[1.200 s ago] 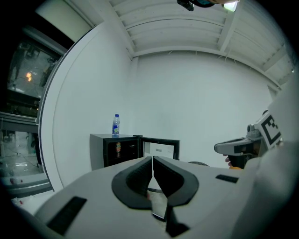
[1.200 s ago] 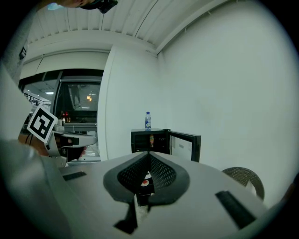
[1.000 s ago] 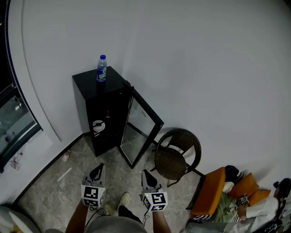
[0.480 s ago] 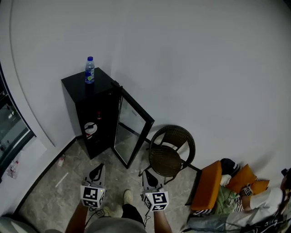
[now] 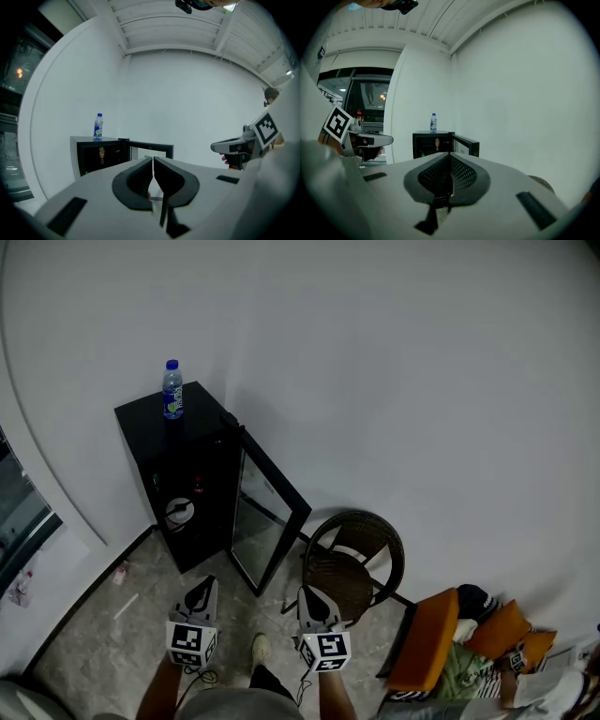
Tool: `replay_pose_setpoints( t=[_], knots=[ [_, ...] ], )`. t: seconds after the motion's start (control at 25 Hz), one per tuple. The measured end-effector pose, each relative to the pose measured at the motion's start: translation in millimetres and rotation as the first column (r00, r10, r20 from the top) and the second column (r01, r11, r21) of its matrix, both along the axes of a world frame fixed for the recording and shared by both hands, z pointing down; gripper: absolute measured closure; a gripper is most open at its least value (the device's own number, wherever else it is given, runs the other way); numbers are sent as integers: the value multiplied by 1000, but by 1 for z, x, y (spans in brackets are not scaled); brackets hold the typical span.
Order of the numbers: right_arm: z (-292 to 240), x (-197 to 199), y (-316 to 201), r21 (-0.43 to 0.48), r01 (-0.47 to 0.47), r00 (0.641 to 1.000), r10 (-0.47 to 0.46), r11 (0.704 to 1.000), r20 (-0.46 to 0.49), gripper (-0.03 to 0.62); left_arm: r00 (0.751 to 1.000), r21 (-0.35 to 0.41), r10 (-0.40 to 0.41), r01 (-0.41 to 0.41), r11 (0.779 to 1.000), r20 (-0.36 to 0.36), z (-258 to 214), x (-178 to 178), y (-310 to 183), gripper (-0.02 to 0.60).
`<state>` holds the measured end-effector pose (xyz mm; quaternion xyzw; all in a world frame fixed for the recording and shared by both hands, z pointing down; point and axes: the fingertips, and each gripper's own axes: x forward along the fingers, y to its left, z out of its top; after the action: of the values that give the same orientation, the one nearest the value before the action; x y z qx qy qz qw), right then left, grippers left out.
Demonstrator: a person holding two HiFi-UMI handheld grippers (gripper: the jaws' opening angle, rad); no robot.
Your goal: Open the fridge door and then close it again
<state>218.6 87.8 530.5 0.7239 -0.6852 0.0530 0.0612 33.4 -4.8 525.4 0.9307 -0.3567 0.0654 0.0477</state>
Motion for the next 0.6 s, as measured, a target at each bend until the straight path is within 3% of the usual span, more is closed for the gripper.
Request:
replay_pose_setpoints(
  t=[0.6],
  knots=[
    [1,88,-98,14,119,993,-119,993,9,569,992,-22,-124,125,992,38,13,56,-60,569]
  ],
)
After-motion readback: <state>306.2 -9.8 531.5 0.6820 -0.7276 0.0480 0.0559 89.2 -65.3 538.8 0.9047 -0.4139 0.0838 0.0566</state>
